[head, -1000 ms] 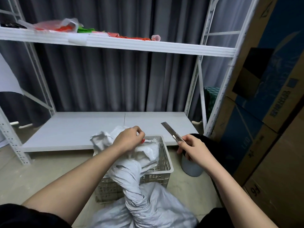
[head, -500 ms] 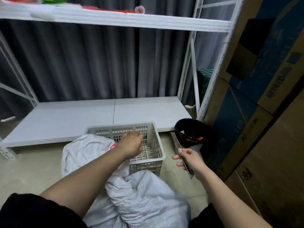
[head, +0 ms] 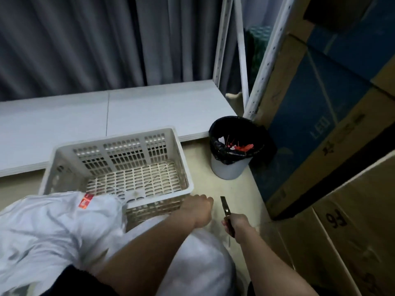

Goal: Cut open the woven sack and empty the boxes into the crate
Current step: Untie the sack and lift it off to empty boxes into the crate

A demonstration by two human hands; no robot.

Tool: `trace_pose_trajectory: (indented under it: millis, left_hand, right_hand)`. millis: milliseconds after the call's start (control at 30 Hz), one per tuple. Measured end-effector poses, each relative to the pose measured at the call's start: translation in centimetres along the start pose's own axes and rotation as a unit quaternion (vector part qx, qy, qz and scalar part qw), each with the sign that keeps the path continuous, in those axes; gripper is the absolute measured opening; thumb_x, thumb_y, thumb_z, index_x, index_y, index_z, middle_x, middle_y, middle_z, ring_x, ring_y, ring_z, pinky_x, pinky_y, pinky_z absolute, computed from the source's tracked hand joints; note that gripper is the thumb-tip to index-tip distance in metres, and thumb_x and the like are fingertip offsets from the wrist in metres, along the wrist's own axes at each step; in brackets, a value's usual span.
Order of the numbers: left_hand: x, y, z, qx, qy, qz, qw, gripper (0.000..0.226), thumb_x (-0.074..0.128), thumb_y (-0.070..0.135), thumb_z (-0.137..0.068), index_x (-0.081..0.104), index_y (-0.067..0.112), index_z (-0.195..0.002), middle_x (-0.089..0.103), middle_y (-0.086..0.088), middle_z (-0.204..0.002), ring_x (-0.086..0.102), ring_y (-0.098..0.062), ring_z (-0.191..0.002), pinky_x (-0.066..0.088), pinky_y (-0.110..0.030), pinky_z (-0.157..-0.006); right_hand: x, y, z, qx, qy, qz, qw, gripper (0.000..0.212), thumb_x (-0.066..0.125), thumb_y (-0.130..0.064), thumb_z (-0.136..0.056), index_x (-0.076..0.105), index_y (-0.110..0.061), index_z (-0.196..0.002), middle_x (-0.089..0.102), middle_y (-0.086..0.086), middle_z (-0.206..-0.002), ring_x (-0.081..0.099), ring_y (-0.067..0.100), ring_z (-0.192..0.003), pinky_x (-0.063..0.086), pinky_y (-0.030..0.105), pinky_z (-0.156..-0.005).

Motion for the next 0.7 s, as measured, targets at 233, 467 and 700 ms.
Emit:
trace_pose_trajectory:
  millis: [233, 467, 700]
  left_hand:
    - [5.7, -0.8, -5.2, -0.018, -0.072, -0.003, 0.997, 0.042, 0.043, 0.028, -0.095, 0.042, 0.008, -0.132, 0.05, -0.016, -0.13, 0.05, -0.033, -0.12, 0.038, -0.041, -0.097]
    - [8.3, -0.7, -8.6, -0.012, -0.069, 0.009, 0.997, 0.044, 0.042, 0.031, -0.095, 0.042, 0.009, -0.133, 0.05, -0.015, -0.129, 0.05, -0.033, -0.117, 0.039, -0.042, -0.094]
    - [9.5, -0.5, -8.6, -0.012, -0.083, 0.008, 0.996, 0.047, 0.043, 0.034, -0.095, 0.041, 0.01, -0.135, 0.049, -0.015, -0.131, 0.05, -0.034, -0.118, 0.038, -0.043, -0.096]
  right_hand:
    - [1.9, 3.6, -7.0, 0.047, 0.038, -0.022, 0.998, 0.032, 0.049, 0.003, -0.088, 0.054, -0.007, -0.058, 0.047, 0.01, -0.056, 0.039, 0.02, -0.046, 0.031, 0.023, -0.041]
    - [1.4, 5.3, -9.7, 0.06, 0.097, -0.16, 0.98, 0.03, 0.059, 0.006, -0.086, 0.063, 0.005, -0.115, 0.056, 0.012, -0.065, 0.053, 0.018, -0.048, 0.04, 0.012, -0.035]
    - [-0.5, 8.3, -10.7, 0.14, 0.112, -0.23, 0.957, 0.023, 0.045, -0.009, -0.09, 0.055, 0.011, -0.086, 0.043, 0.017, -0.066, 0.048, 0.022, -0.035, 0.041, 0.023, -0.037]
Point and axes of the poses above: each hand's wrist, its own z-axis away from the middle knuckle, its own x-axis out of the palm, y = z × x, the point moved 4 cm from there along -z, towards the middle knuckle
